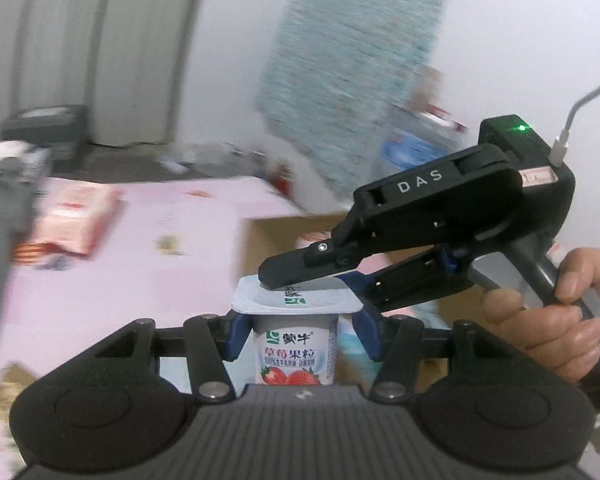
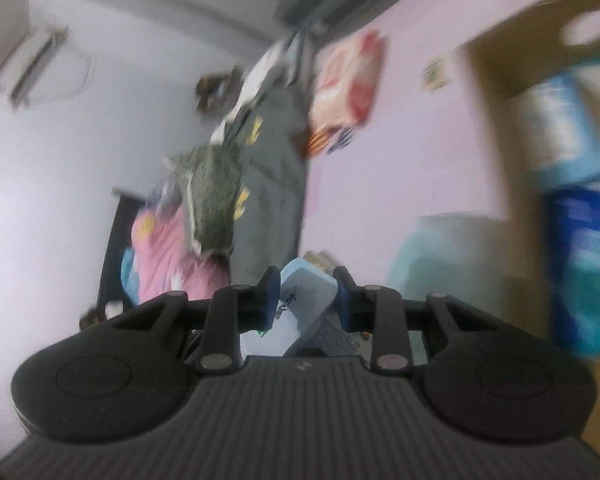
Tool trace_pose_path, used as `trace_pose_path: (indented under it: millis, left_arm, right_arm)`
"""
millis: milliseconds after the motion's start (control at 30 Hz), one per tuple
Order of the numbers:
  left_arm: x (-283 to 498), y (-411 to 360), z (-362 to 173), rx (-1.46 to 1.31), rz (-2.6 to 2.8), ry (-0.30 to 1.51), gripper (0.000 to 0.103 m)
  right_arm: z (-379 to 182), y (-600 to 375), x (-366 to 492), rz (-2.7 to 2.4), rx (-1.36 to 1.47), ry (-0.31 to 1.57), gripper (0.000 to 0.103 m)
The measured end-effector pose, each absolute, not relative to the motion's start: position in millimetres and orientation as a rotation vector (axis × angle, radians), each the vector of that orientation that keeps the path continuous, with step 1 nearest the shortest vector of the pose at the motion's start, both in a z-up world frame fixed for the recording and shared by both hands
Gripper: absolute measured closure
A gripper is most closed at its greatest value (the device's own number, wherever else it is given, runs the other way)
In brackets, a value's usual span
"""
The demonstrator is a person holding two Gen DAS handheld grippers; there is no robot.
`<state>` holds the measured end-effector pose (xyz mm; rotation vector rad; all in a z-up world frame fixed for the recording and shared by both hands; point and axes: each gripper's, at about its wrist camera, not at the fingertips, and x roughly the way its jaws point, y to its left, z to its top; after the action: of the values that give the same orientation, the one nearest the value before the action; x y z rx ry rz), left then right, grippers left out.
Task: Organize soft objects
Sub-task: 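Carry the yogurt cup into the cardboard box and open the right tool, then withdraw the open right tool up out of the box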
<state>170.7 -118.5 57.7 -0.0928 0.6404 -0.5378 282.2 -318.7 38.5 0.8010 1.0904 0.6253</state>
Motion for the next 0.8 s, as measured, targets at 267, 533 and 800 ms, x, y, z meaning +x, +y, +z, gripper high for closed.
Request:
trace_pose_path:
  millis: [267,533,800]
  left_arm:
    - [171,-205,25,-0.040,-0.715,0.812,0.047]
    - [171,-240,-17,0.043,-0.709,0.992,0.048]
    - [162,-237,-7,0.061,-0.702,0.950,0.048]
  right_arm:
    - [-1,-435,217,0.425,0.952,1.091,0.074]
    - [-78,-473,201,0.348,1.110,1.205,0.074]
    - [-121,-482,209,0.278,1.125,1.279,0.073]
